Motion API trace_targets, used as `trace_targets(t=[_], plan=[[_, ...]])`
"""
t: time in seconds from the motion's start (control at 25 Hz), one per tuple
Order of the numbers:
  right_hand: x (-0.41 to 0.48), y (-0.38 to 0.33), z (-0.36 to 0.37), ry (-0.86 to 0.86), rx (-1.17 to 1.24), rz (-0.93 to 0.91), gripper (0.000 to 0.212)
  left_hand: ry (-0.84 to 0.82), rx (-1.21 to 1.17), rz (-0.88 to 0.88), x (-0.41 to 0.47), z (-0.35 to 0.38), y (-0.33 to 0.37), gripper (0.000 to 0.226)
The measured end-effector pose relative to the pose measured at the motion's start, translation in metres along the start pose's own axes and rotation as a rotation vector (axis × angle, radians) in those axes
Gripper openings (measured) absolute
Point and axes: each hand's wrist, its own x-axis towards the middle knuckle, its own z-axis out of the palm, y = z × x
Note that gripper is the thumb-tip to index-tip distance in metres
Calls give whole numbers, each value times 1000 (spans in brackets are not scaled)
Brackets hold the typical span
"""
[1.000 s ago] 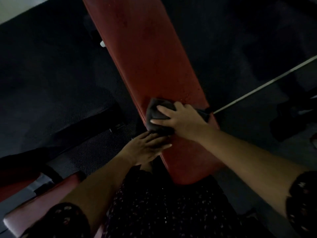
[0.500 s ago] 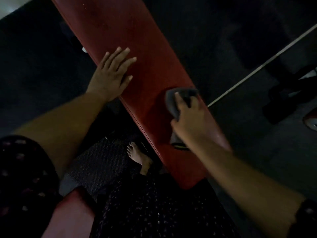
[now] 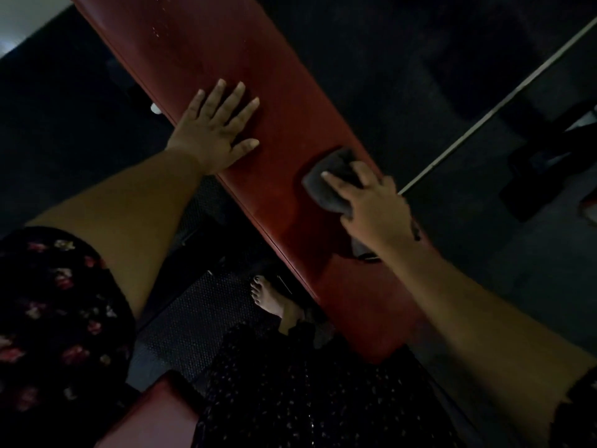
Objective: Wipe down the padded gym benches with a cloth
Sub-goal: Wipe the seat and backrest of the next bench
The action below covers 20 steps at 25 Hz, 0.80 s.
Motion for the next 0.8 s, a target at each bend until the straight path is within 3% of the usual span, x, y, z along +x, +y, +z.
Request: trace_targets(t=[0.12,0.24,0.32,0.44,0.64,0.8], plan=[[12,36,-4,-25,122,249,76,-17,-1,-9,1,0,1,69],[34,25,-1,30,536,608,74,-19,-44,12,1,1,-2,70],[41,-11,-7,55,547,650,77,-28,-104,35,1,0,-5,72],[20,-81,-5,-21,257,318,79,-37,-172,56,4,1,-8,66],[-28,-159,45,-139,21,-275,75,-34,-215,55,5,1,-10,59],[-12,-144,35,-82,6,-377,70,-79,-247,41,5,-6,-8,56]])
